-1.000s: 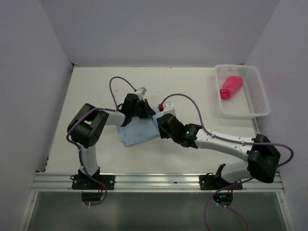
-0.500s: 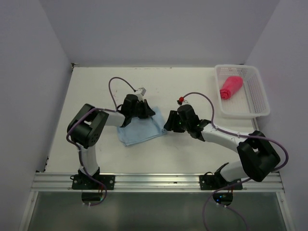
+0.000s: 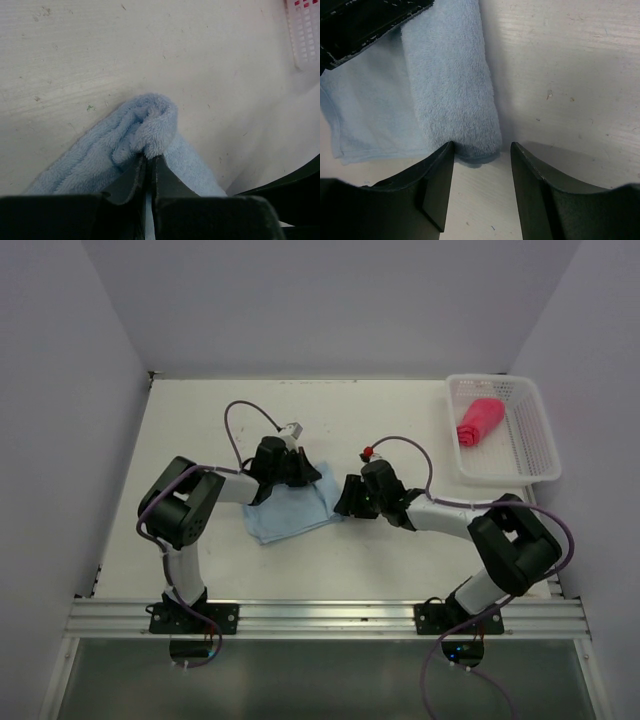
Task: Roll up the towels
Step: Roll the towel
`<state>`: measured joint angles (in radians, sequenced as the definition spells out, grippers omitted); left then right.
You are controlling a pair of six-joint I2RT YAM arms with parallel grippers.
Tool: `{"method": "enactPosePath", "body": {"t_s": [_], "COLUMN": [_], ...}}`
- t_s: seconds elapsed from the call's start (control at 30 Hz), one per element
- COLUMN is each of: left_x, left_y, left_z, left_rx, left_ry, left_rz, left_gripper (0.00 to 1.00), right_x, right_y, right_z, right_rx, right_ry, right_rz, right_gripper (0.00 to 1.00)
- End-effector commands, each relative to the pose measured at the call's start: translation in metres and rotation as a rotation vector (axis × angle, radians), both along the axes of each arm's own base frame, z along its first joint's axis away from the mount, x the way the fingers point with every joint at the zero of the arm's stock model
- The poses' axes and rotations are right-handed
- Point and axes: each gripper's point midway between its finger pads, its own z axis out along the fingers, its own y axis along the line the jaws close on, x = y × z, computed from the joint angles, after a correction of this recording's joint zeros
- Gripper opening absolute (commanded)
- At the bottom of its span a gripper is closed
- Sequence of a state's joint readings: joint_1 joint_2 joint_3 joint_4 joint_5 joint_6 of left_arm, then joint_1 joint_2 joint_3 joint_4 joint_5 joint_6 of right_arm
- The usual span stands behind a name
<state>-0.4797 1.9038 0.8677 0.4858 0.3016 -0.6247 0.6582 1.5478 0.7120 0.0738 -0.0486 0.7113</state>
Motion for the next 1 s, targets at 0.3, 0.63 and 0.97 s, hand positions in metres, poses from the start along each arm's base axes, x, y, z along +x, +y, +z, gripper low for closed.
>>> {"method": "enactPosePath", "body": {"t_s": [0.3, 0.63, 0.97], "left_x": [-0.008, 0.002, 0.017], "left_y": [0.024, 0.024, 0.034], "left_z": [-0.021, -0.01, 0.005], "left_rx": [0.089, 0.093, 0.103], "left_ry": [0.034, 0.018, 0.012], "left_rz": [0.034, 0.044, 0.063], "left_gripper": [0.0, 0.0, 0.01], "right_x": [0.01, 0.003, -0.01], "right_y": [0.014, 0.021, 0.001], "right_z": [-0.009, -0.017, -0.019], "right_rx": [0.027, 0.045, -0.04], "right_ry": [-0.045, -0.049, -0.078], "right_rz": [0.055, 0.104, 0.129], "right_gripper": [0.52, 0.32, 0.0]}}
